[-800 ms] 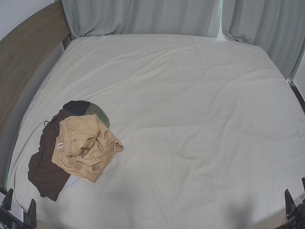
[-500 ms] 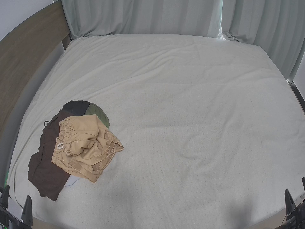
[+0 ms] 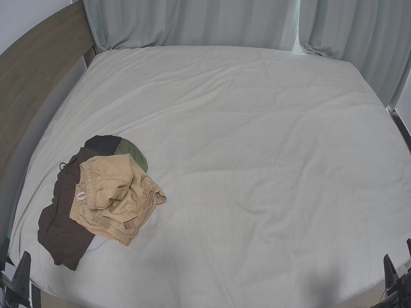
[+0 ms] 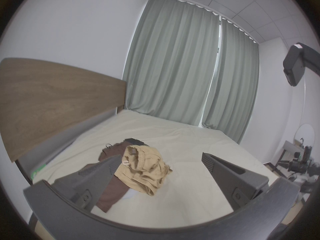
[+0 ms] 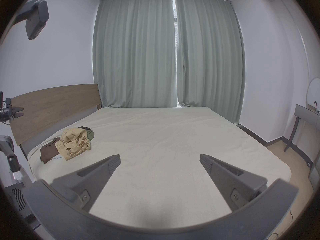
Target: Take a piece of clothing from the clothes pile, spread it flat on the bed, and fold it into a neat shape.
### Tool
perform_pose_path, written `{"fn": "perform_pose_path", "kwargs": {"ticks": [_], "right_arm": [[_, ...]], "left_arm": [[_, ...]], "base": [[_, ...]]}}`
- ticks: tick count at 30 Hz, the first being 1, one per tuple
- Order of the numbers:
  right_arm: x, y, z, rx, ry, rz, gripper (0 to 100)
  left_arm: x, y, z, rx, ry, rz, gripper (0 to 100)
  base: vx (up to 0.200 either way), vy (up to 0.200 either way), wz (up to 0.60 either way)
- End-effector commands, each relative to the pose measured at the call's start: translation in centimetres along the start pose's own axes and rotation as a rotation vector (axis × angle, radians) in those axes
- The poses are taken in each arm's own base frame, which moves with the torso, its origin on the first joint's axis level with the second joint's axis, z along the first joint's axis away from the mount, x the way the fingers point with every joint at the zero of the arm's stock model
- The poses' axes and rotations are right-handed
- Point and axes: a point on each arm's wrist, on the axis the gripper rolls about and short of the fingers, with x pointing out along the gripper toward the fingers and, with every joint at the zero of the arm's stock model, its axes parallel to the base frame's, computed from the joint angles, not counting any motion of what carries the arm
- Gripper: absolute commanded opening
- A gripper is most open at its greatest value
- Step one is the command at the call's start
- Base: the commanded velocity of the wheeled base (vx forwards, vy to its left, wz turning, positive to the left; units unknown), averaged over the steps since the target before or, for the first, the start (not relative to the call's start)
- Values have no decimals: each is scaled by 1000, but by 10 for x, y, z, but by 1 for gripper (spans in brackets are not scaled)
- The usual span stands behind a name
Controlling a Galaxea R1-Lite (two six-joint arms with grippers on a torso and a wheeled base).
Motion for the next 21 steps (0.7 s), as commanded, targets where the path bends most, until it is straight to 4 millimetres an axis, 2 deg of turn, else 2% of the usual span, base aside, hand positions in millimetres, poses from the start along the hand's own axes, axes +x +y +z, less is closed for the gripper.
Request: {"fn": "perform_pose_path", "kwargs": {"ticks": [1, 4, 8, 16, 21], "right_arm": [[0, 0, -5, 0, 3, 1, 100], [0, 0, -5, 0, 3, 3, 100], [0, 0, -5, 0, 1, 3, 100], [0, 0, -5, 0, 2, 4, 100], [0, 0, -5, 0, 3, 6, 100]], "left_arm": [[20, -1, 9, -64, 129, -26, 100], [26, -2, 11, -87, 172, -33, 100], [46, -2, 14, -195, 276, -52, 100], [84, 1, 17, -251, 369, -43, 100], [99, 4, 11, -266, 427, -50, 100]], "base": [[0, 0, 0], [0, 0, 0], [0, 0, 0], [0, 0, 0], [0, 0, 0]]}}
